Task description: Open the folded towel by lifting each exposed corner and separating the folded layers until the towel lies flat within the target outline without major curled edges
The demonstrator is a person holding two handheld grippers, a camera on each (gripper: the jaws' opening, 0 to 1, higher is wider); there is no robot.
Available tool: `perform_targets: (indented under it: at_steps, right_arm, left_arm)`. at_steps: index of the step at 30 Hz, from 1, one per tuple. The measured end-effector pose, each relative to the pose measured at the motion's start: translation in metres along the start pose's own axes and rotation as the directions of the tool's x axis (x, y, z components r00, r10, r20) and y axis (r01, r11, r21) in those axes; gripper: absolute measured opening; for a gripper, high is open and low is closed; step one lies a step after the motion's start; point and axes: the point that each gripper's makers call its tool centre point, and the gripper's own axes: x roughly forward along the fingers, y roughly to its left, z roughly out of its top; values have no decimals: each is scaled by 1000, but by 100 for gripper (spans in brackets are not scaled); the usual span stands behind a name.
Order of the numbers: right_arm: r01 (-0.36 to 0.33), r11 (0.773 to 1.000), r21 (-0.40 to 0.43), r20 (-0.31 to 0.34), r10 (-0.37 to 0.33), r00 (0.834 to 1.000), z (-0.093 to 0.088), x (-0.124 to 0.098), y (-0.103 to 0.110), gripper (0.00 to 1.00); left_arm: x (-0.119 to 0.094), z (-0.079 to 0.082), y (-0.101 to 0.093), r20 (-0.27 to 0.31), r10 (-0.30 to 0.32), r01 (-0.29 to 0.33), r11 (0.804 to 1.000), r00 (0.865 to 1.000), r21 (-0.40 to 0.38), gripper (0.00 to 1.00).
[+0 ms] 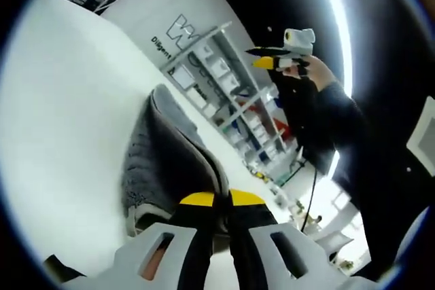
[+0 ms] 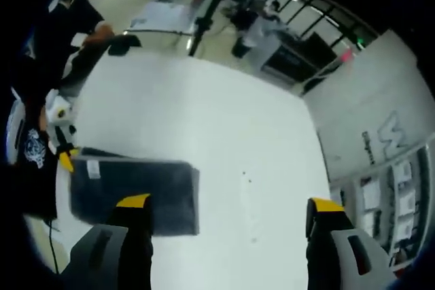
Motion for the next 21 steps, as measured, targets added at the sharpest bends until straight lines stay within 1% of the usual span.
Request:
perform_targets:
  at_steps: [4,9,14,18,21]
  right_arm:
    - [-2,1000,2,-3,2,1000,0,4,-4,92]
    - [-8,1000,-1,-18,8,1000,-6,17,0,92]
    - [-9,1000,-10,-18,9,1000,-5,36,0,91]
    - [-33,999,-19,-36,33,999,-9,56,6,89]
    - [-62,998,-32,-59,60,996,-12,70,12,89]
  left_arm:
    - [1,0,0,-6,-6,6,1000,1000,0,4]
    - [0,0,-3,-9,-12,12,1000,1000,-9,4]
    - [1,-1,-4,-13,-19,19,1000,1000,-14,4]
    - [2,1,-4,-16,-23,23,999,1000,-23,4]
    - [2,-2,-5,-27,-24,24,1000,999,-20,4]
